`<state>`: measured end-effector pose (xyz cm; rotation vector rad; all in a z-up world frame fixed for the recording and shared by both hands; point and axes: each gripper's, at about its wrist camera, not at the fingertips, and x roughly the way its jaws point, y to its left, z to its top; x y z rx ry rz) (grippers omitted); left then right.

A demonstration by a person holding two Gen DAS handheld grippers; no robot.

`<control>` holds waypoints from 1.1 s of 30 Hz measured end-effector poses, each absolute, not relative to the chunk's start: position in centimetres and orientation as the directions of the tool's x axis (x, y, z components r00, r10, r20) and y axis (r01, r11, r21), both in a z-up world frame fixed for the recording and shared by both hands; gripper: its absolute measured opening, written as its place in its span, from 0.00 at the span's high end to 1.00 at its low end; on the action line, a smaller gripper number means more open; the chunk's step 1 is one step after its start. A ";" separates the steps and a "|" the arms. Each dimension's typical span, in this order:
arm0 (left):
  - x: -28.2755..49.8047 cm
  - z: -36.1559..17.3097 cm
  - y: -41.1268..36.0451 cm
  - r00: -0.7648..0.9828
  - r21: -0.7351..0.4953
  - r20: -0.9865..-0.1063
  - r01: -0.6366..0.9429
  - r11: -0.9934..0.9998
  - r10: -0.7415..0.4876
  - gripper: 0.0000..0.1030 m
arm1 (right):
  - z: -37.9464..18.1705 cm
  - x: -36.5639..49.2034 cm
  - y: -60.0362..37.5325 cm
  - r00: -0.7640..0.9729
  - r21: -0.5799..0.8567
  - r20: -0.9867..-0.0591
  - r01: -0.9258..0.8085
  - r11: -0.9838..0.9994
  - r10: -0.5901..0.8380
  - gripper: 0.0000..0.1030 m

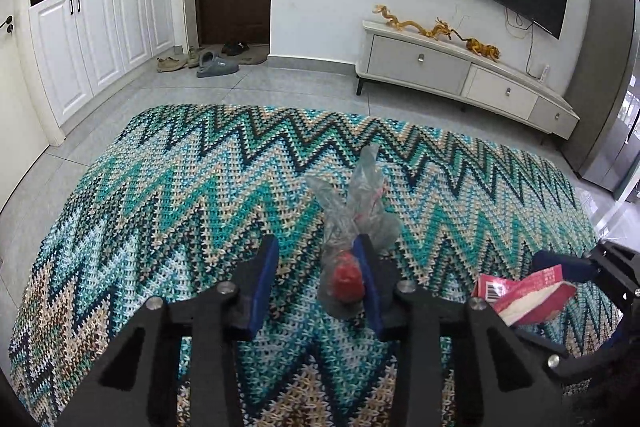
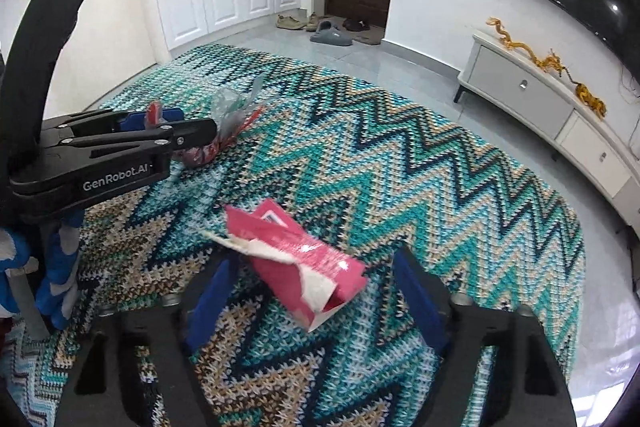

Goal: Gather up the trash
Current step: 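Grasp red-white paper with the right tool while the left grasps clear plastic bag, then carry the red-white paper and clear plastic bag over to the white bin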

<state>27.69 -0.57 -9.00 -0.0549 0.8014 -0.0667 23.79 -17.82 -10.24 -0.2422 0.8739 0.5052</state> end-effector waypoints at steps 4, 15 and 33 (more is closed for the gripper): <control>27.5 -9.0 -0.3 0.694 -0.080 -0.715 0.038 0.996 -0.084 0.66 | -10.1 23.3 -18.0 0.535 0.022 -0.768 -0.528 0.849 0.353 0.44; 26.9 -8.6 -1.9 0.706 -0.018 -0.706 0.061 0.998 -0.056 0.87 | -9.4 21.6 -19.0 0.559 0.048 -0.743 -0.504 0.863 0.368 0.77; 21.1 -6.0 -1.8 0.728 -0.065 -0.679 0.066 0.996 -0.093 0.94 | -5.4 14.6 -21.1 0.669 0.070 -0.655 -0.408 0.910 0.351 0.89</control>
